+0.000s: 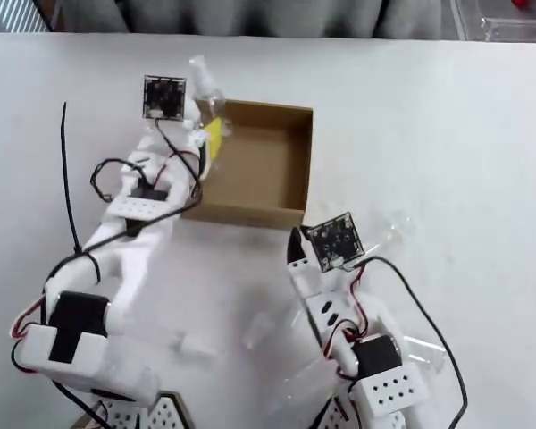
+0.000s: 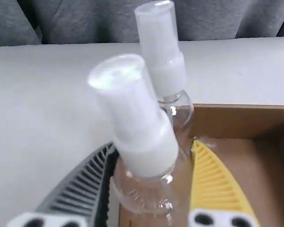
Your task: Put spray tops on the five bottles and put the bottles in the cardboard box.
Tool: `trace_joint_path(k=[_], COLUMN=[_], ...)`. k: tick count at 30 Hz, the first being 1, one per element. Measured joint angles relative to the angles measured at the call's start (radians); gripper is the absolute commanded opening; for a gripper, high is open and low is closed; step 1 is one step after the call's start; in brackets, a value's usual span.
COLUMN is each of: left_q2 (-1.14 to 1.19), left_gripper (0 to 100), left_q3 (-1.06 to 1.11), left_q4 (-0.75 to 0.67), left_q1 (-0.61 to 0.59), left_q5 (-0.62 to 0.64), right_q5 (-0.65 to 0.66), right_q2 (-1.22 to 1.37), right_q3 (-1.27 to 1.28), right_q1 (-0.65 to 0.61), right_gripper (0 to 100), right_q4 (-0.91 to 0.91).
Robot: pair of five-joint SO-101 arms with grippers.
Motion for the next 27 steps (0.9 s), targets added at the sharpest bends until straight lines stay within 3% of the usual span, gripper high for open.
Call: trace_joint_path(k=[12, 18, 27], left_q2=[0.031, 0.046, 0.046], left_gripper=[3, 14, 15], left_q3=[-0.003, -0.011, -0.011], left_q4=[-0.002, -0.031, -0.031], left_q1=[0.000, 0.000, 0.000], left_q5=[0.000, 0.000, 0.000], right_q5=[0.000, 0.000, 0.000], right_q2=[0.000, 0.000, 0.000], right_q3=[0.000, 0.000, 0.000], right_q1=[0.000, 0.000, 0.000], right_gripper=[1.6, 1.6, 1.6], right_q4=[0.000, 0.000, 0.000])
